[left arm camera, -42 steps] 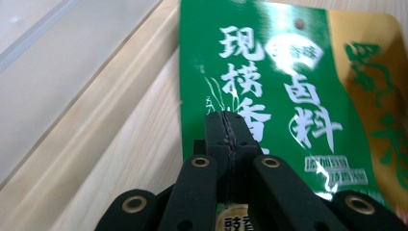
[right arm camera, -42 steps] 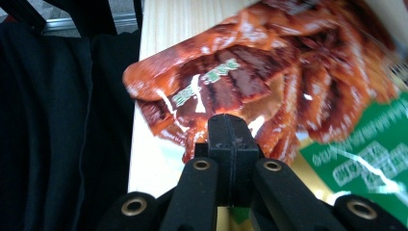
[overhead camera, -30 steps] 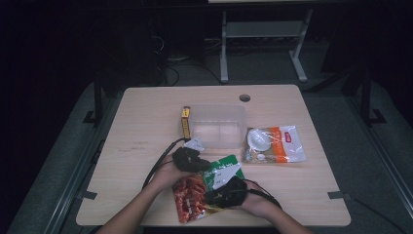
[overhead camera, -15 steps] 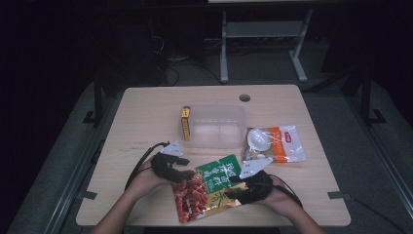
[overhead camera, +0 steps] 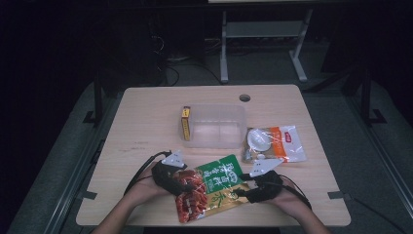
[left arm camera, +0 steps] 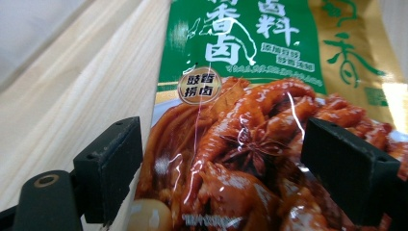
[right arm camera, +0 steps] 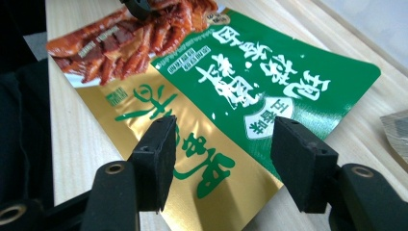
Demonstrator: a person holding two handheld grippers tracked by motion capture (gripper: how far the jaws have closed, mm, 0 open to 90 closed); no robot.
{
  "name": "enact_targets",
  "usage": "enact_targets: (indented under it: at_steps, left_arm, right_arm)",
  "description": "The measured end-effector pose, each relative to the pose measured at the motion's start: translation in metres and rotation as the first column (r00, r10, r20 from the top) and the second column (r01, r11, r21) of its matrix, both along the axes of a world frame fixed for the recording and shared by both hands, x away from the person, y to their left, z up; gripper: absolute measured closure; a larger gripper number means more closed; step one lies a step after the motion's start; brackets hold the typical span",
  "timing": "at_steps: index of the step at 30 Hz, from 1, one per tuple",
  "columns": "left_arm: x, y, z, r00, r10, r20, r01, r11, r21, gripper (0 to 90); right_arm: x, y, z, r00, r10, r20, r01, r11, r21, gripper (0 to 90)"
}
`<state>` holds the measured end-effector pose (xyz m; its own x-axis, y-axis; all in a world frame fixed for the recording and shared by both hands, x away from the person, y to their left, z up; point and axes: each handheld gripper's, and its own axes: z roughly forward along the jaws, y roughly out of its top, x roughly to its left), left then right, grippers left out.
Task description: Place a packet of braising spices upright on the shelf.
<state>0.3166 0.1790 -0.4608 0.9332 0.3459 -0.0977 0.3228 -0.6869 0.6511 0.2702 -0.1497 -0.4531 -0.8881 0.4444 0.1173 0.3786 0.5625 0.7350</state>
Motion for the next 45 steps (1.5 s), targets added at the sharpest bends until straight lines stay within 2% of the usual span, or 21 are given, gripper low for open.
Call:
enact_targets:
  at_steps: [4,5,14,19,22,25,31,34,37,39,42,45]
  left_arm:
    - [0.004,-0.002,-0.004,0.9997,-0.006,-0.024,0.005,0.9999,-0.011,13.6]
    - [0.004,-0.001,-0.005,0.9996,-0.008,-0.026,0.007,0.9999,-0.011,13.6]
    - [0.000,-0.002,-0.004,0.9996,-0.028,0.001,0.028,0.9996,0.006,16.2]
    - [-0.002,-0.001,-0.002,0.9988,-0.045,0.020,0.044,0.9989,0.012,28.5]
    - [-0.004,-0.003,-0.002,0.9976,-0.063,0.029,0.063,0.9979,0.018,32.4]
    - [-0.008,-0.006,-0.002,0.9949,-0.085,0.053,0.084,0.9962,0.021,40.2]
    - [-0.011,-0.008,-0.001,0.9929,-0.103,0.059,0.102,0.9946,0.015,57.3]
    - [-0.012,-0.009,-0.001,0.9932,-0.104,0.052,0.104,0.9945,0.010,64.9]
    - [-0.011,-0.009,-0.001,0.9933,-0.111,0.030,0.111,0.9938,-0.003,75.2]
    - [-0.010,-0.010,-0.001,0.9939,-0.108,0.019,0.109,0.9940,-0.009,80.0]
    - [-0.008,-0.010,-0.001,0.9945,-0.104,0.004,0.104,0.9945,-0.011,83.3]
    - [-0.007,-0.009,0.000,0.9943,-0.106,-0.006,0.106,0.9943,-0.014,86.1]
  right_arm:
    - [0.002,0.000,0.000,1.0000,-0.005,-0.003,0.005,1.000,0.000,41.5]
    - [0.002,-0.001,0.000,1.0000,-0.002,0.007,0.002,1.000,0.000,41.5]
    - [0.003,-0.004,0.000,0.9998,-0.016,0.009,0.017,1.000,-0.009,41.6]
    - [0.003,-0.003,0.000,0.9998,-0.019,0.009,0.020,1.000,-0.014,41.6]
    - [0.003,-0.004,0.000,0.9997,-0.021,0.008,0.021,1.000,-0.015,41.6]
    - [0.004,-0.005,0.000,0.9996,-0.023,0.015,0.024,1.000,-0.013,41.6]
    - [0.005,-0.010,0.002,0.9986,-0.048,0.023,0.048,0.999,-0.008,41.5]
    - [0.005,-0.012,0.003,0.9982,-0.055,0.024,0.056,0.998,-0.007,40.7]
    - [0.007,-0.014,0.005,0.9961,-0.087,0.012,0.087,0.996,0.012,33.2]
    - [0.010,-0.016,0.007,0.9935,-0.113,-0.009,0.113,0.992,0.054,26.8]
    - [0.012,-0.020,0.010,0.9910,-0.127,-0.042,0.130,0.989,0.068,23.1]
    - [0.011,-0.021,0.011,0.9914,-0.120,-0.053,0.123,0.991,0.054,18.7]
